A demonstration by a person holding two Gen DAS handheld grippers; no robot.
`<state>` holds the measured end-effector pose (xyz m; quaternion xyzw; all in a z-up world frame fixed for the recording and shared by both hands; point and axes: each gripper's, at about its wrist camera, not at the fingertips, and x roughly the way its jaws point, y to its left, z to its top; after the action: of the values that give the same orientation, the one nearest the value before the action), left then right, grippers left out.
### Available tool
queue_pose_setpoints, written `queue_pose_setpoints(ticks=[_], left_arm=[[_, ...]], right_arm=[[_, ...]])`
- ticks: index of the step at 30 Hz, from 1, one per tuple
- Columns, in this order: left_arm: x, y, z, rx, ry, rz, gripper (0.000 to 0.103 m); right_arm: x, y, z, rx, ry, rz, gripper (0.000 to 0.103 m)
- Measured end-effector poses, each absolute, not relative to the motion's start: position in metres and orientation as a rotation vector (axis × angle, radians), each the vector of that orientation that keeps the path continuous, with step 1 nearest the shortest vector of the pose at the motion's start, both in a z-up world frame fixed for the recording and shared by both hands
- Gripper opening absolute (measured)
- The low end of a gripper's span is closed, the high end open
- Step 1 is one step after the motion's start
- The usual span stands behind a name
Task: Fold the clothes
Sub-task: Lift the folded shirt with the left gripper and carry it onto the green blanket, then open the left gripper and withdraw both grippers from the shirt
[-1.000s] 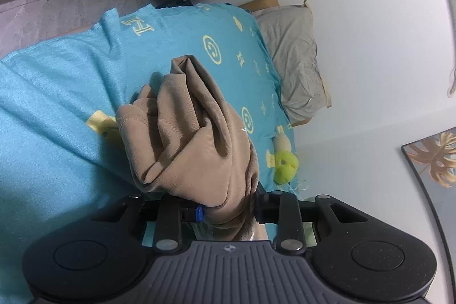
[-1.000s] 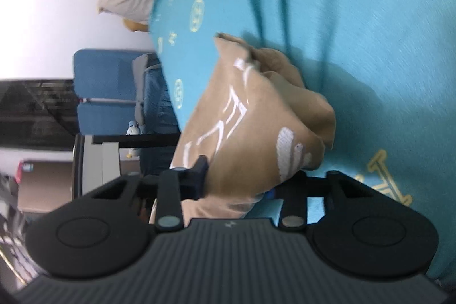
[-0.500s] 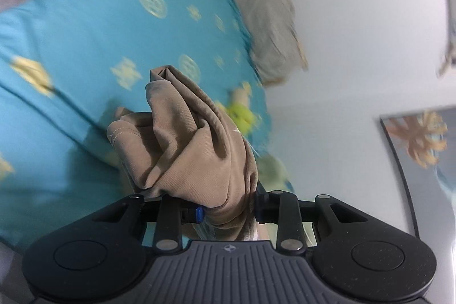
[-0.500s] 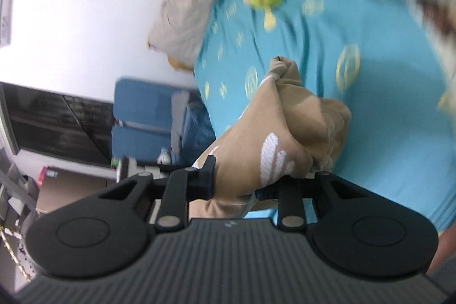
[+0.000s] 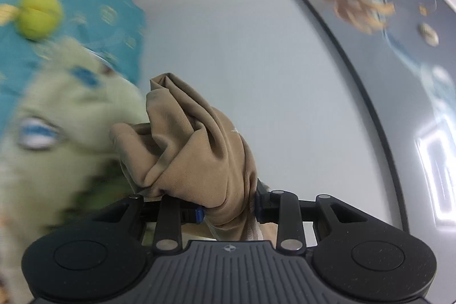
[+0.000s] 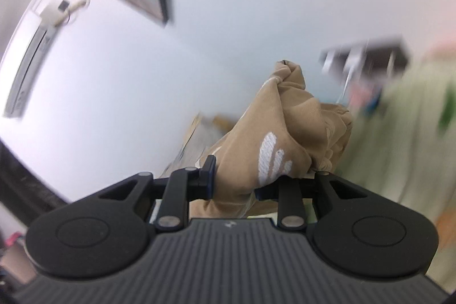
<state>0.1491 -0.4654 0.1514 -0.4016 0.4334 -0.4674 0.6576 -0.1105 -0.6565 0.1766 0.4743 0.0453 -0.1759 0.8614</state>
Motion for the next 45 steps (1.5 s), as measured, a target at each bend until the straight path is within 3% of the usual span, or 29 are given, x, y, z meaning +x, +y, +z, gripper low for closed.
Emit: queue_pose_setpoints(ticks=[5, 12, 15, 20, 27, 31, 38, 39, 41, 45], left_arm=[[0.143, -0.54, 0.13, -0.828, 1.001, -1.161, 0.034], [0.114, -0.54, 0.06, -0.668, 1.026, -1.219, 0.035], [0.096, -0.523, 0.035, -0.601, 1.026, -1.215, 0.04], [0.074, -0.511, 0.013, -0.447, 1.002, -1.161, 0.058], [0.058, -0.493, 0.059, -0.266, 0.909, -1.127, 0.075], [0.046, -0.464, 0.105, -0.187, 0.811, -1.114, 0.083], [-0.016, -0.405, 0.175, -0.12, 0.62, -1.101, 0.101], [-0.026, -0.394, 0.183, -0.114, 0.585, -1.099, 0.101], [-0.045, -0.373, 0.196, -0.105, 0.521, -1.09, 0.103], [-0.083, -0.336, 0.211, -0.067, 0.416, -1.071, 0.103]], right_arm=[[-0.131, -0.691, 0.163, 0.925, 0.056, -0.468, 0.029], [-0.148, -0.672, 0.069, 0.927, 0.105, -0.526, 0.029], [-0.168, -0.651, 0.036, 0.942, 0.115, -0.541, 0.029], [-0.173, -0.631, -0.005, 0.97, 0.184, -0.611, 0.032], [-0.174, -0.619, 0.017, 1.025, 0.359, -0.719, 0.048], [-0.186, -0.603, 0.037, 1.041, 0.445, -0.722, 0.048], [-0.22, -0.554, 0.1, 0.852, 0.394, -0.676, 0.049], [-0.225, -0.545, 0.109, 0.81, 0.374, -0.665, 0.054], [-0.236, -0.528, 0.126, 0.727, 0.334, -0.643, 0.092], [-0.252, -0.499, 0.162, 0.559, 0.254, -0.611, 0.095]])
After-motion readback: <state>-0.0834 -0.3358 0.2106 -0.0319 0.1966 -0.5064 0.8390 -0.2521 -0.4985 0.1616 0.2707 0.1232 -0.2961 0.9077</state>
